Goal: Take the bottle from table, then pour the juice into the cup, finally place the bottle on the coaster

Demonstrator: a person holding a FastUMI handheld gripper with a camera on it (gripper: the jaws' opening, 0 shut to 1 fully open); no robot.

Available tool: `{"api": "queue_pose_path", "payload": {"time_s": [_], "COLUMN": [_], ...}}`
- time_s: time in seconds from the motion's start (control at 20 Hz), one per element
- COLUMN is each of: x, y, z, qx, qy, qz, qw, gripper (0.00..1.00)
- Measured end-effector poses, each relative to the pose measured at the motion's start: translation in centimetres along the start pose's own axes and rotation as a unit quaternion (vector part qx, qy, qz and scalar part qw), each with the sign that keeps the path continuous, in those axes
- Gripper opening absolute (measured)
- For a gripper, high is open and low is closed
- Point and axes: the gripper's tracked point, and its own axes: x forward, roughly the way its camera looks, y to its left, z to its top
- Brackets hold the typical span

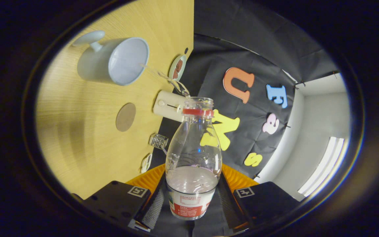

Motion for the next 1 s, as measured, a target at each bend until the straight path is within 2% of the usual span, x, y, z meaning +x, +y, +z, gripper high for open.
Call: {"api": "queue_pose_path", "payload": {"time_s": [1.0], "x": [-0.03], "y": [0.62], "z": [-0.17], "qx": [-0.031], "qy": [0.009], "qz": [0.017], "qw": [0.999], "gripper": [0.82]}}
